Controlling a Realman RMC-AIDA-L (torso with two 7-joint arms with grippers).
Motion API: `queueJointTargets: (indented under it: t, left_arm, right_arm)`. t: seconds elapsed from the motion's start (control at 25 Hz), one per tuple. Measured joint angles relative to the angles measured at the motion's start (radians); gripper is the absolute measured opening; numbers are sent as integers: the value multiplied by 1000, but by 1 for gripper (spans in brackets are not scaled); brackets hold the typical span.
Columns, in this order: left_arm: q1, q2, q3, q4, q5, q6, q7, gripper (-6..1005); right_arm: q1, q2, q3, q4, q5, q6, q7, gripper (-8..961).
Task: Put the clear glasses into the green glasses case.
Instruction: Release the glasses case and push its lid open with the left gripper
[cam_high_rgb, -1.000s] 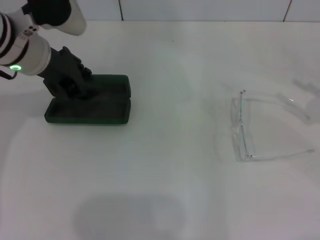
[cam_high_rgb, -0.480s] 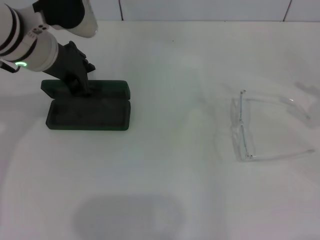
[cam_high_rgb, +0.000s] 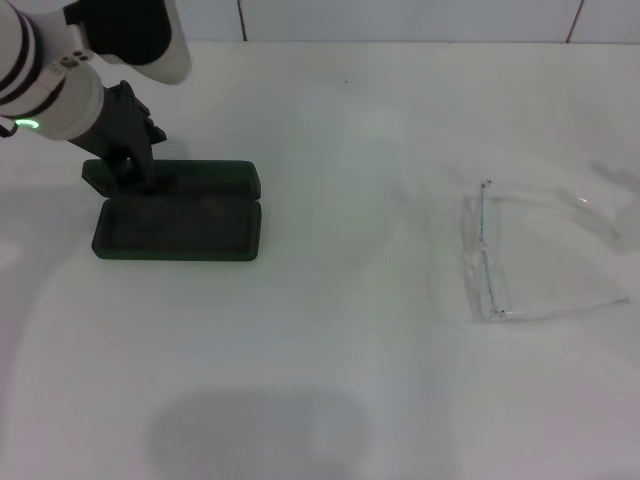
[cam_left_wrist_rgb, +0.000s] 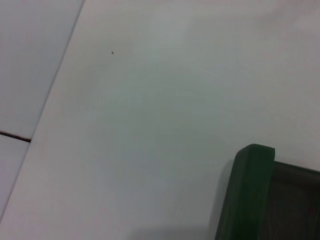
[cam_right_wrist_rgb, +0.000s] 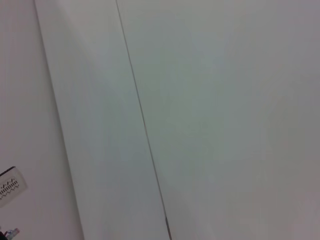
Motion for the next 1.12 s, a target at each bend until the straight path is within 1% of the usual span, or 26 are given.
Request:
queueJointTargets:
  t: [0.24,0.56,0.68,0.8,1.12]
  left_arm:
    - [-34,1,14,-47,24,3,3,449]
    - [-40,0,35,-76,28,1,4,441]
    - [-45,0,43,-92,28,-7,4,379]
    - [-50,0,59,-105,29,-24,4,367]
    - [-53,-2,64,-105,30,-27,-7,334]
  right_arm:
    - [1,0,0,0,0,2,0,644]
    - [-5,0,0,0,1,3,0,644]
    - [-3,0,0,5,1,3,-6,644]
    - [-2,0,0,7,0,3,-9,645]
    - [-17,2,2,9,4,-5,-11,644]
